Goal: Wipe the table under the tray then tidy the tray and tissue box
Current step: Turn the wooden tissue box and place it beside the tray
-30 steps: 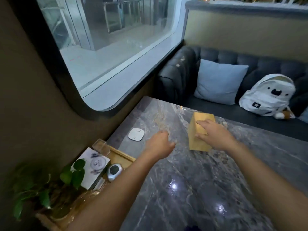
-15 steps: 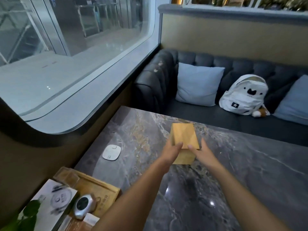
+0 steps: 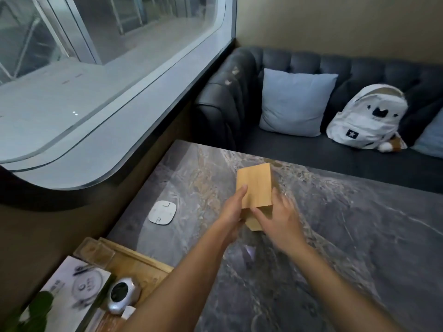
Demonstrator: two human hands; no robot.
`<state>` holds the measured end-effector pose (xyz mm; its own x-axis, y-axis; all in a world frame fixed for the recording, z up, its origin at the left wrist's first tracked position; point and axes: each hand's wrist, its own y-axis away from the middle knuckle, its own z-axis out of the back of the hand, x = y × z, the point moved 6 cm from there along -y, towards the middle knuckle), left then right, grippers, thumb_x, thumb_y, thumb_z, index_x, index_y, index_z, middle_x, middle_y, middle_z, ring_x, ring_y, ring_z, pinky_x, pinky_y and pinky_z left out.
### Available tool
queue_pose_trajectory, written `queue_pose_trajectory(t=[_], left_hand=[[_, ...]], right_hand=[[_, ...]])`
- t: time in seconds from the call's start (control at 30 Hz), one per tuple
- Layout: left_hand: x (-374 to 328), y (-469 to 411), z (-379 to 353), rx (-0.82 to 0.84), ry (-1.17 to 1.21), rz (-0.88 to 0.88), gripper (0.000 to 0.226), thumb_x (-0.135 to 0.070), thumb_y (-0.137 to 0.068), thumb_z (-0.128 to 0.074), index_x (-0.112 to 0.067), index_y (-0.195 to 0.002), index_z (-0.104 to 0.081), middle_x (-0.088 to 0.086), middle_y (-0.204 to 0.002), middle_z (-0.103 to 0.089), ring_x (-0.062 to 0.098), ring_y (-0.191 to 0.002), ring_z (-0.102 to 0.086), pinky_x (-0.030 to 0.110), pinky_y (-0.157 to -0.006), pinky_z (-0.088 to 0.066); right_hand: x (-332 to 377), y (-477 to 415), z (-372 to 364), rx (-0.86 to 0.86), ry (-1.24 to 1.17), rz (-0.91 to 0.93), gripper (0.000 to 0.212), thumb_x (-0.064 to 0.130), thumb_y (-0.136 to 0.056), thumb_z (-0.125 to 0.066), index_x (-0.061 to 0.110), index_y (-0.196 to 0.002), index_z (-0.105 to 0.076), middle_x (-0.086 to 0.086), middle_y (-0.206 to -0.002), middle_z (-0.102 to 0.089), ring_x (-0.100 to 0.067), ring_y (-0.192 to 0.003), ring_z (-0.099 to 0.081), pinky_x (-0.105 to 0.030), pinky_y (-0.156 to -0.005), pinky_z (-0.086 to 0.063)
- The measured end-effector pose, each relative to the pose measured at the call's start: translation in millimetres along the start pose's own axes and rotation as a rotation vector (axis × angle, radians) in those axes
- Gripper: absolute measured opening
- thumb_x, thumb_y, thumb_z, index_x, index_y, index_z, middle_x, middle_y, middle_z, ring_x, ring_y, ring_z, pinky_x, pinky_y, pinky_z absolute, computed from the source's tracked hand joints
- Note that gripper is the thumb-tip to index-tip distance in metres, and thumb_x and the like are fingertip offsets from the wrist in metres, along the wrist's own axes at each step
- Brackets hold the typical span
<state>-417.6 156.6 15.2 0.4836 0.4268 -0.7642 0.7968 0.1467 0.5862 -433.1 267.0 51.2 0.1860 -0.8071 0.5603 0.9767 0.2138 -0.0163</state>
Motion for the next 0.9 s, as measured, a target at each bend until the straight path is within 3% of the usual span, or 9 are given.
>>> queue_pose_trajectory(t=[0.1, 0.2, 0.27, 0.3, 0.43, 0.53, 0.6, 0.67, 0.9], left_hand=[[-1, 4, 20, -0.063, -0.054, -0.046, 0.05, -0.056, -0.085, -0.047, -0.021, -0.121, -0.038, 0.002, -0.11, -0.055, 0.02, -0.094, -0.056, 0.039, -0.078, -0.051], [3, 2, 38, -0.162, -0.17, -0.165, 0.08, -0.066, -0.072, -0.056, -0.03, -0.136, -0.024, 0.004, -0.136, -0.037, 0.025, -0.12, -0.044, 0.044, -0.098, -0.044], [2, 3, 43, -0.183, -0.241, -0.195, 0.099, -0.074, -0.059, -0.06, -0.029, -0.14, -0.025, 0.004, -0.144, -0.03, 0.025, -0.13, -0.037, 0.045, -0.109, -0.036], [2, 3, 47, -0.193, -0.224, -0.187, 0.104, -0.077, -0.053, -0.062, -0.026, -0.139, -0.031, 0.003, -0.142, -0.036, 0.024, -0.129, -0.04, 0.046, -0.109, -0.036], [10, -4, 58, -0.149, -0.037, -0.119, 0.079, -0.056, -0.06, -0.071, -0.014, -0.124, -0.051, 0.01, -0.119, -0.065, 0.025, -0.107, -0.062, 0.036, -0.087, -0.05], [20, -9, 60, -0.097, 0.027, -0.027, 0.069, -0.053, -0.062, -0.068, -0.011, -0.115, -0.059, 0.012, -0.108, -0.07, 0.024, -0.096, -0.067, 0.03, -0.069, -0.05], [23, -8, 62, -0.084, 0.05, 0.023, 0.036, -0.043, -0.08, -0.057, -0.011, -0.091, -0.068, 0.006, -0.079, -0.074, 0.016, -0.07, -0.069, 0.025, -0.057, -0.048], [26, -10, 63, -0.073, 0.077, 0.074, 0.031, -0.035, -0.089, -0.049, -0.014, -0.074, -0.067, -0.001, -0.057, -0.071, 0.013, -0.056, -0.065, 0.025, -0.053, -0.047], [25, -4, 62, -0.136, 0.008, 0.207, 0.04, -0.031, -0.097, -0.034, -0.009, -0.074, -0.059, 0.008, -0.07, -0.061, 0.02, -0.065, -0.057, 0.031, -0.055, -0.044]], right_hand=[[18, 7, -11, 0.048, 0.122, 0.149, 0.074, 0.048, -0.088, -0.048, 0.012, -0.145, -0.02, -0.008, -0.151, -0.031, -0.026, -0.136, -0.028, -0.043, -0.112, -0.021], [30, 14, -22, 0.095, 0.191, 0.243, 0.072, 0.049, -0.084, -0.037, 0.019, -0.146, -0.017, -0.005, -0.153, -0.028, -0.024, -0.138, -0.026, -0.048, -0.113, -0.02], [36, 18, -30, 0.113, 0.224, 0.3, 0.069, 0.042, -0.085, -0.039, 0.018, -0.146, -0.018, -0.005, -0.152, -0.029, -0.023, -0.138, -0.028, -0.047, -0.112, -0.021], [39, 20, -33, 0.116, 0.238, 0.325, 0.068, 0.038, -0.085, -0.042, 0.016, -0.145, -0.021, -0.006, -0.151, -0.032, -0.024, -0.136, -0.031, -0.046, -0.111, -0.024], [46, 25, -49, 0.095, 0.294, 0.419, 0.065, 0.029, -0.071, -0.058, 0.009, -0.132, -0.046, -0.01, -0.133, -0.056, -0.028, -0.117, -0.055, -0.048, -0.091, -0.05], [51, 26, -54, 0.084, 0.314, 0.456, 0.066, 0.025, -0.065, -0.065, 0.01, -0.128, -0.05, -0.008, -0.127, -0.061, -0.025, -0.112, -0.057, -0.042, -0.083, -0.051], [54, 27, -58, 0.063, 0.323, 0.491, 0.065, 0.024, -0.064, -0.063, 0.011, -0.126, -0.051, -0.007, -0.125, -0.062, -0.022, -0.112, -0.053, -0.039, -0.082, -0.051], [55, 30, -61, 0.06, 0.349, 0.512, 0.064, 0.024, -0.063, -0.062, 0.01, -0.125, -0.052, -0.007, -0.123, -0.063, -0.019, -0.112, -0.046, -0.037, -0.08, -0.051], [49, 35, -77, 0.061, 0.386, 0.567, 0.065, 0.023, -0.065, -0.067, 0.007, -0.125, -0.053, -0.007, -0.125, -0.062, -0.022, -0.113, -0.058, -0.033, -0.087, -0.038]])
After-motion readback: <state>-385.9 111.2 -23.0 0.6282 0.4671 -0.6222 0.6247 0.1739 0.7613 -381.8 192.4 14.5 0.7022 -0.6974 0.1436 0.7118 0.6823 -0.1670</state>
